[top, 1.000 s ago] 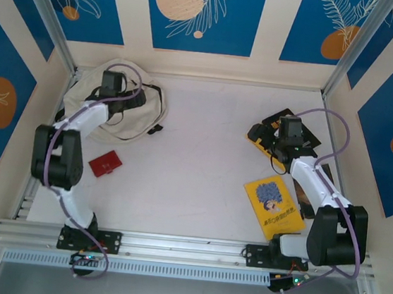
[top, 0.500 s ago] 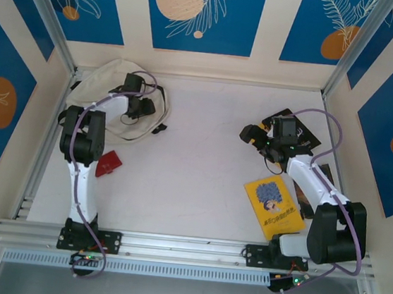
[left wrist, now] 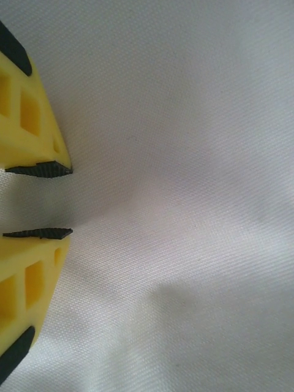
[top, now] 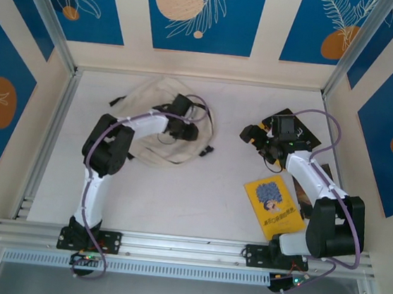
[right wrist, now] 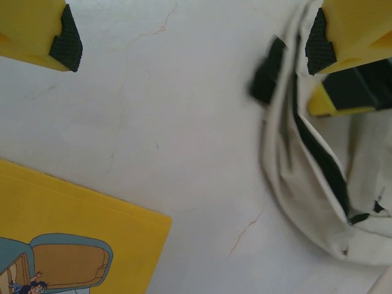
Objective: Pack books, pencil case, and school supplies into a backpack
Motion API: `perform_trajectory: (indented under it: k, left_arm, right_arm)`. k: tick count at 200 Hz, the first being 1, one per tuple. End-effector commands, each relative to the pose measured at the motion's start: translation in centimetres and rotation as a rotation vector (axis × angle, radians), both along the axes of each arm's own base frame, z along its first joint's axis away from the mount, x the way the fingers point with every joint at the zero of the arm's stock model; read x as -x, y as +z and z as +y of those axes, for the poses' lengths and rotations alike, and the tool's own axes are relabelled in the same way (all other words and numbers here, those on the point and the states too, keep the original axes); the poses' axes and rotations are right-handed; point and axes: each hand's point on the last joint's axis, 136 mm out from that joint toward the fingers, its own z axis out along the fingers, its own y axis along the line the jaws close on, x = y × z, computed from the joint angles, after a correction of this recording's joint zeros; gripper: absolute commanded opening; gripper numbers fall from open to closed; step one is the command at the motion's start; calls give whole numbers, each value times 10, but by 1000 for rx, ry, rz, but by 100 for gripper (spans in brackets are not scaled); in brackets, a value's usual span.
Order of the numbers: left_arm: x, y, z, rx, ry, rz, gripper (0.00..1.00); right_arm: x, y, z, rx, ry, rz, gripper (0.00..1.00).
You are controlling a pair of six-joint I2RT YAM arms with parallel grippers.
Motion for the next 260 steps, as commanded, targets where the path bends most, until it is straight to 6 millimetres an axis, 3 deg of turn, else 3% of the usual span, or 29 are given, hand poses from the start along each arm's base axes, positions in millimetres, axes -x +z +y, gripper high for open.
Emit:
perform_trajectory:
  k: [1,21,41,75,96,126,171,220,260]
  left_arm:
    - [93,-32,-3,-91,-142,216,32]
    - [124,-21,-5,-92,-166,222,32]
    - [134,1,3,-57,-126,195,36]
    - [119,59,21,-12,-43,59,47]
    - [102,74,42,-22,53,2,49]
    - [82,61,73,-41,213,29,46]
    - [69,26,93,-66,341,99,35]
    - [52,-4,105,-111,378,135,33]
    - [26,-17,115,-125,393,150,32]
  right_arm:
    - [-3,4,-2,11,-19,15,96]
    - [-3,0,-3,17,-13,32,96]
    - [-5,-5,3,3,11,52,95]
    - [-14,-12,39,-71,164,97,91]
    - [-19,-23,68,-87,272,160,83]
    - [-25,-43,98,-35,353,239,67]
    - [-26,-72,101,72,332,318,61]
    - [5,-94,119,3,384,401,56]
    - [42,-90,151,-98,441,424,52]
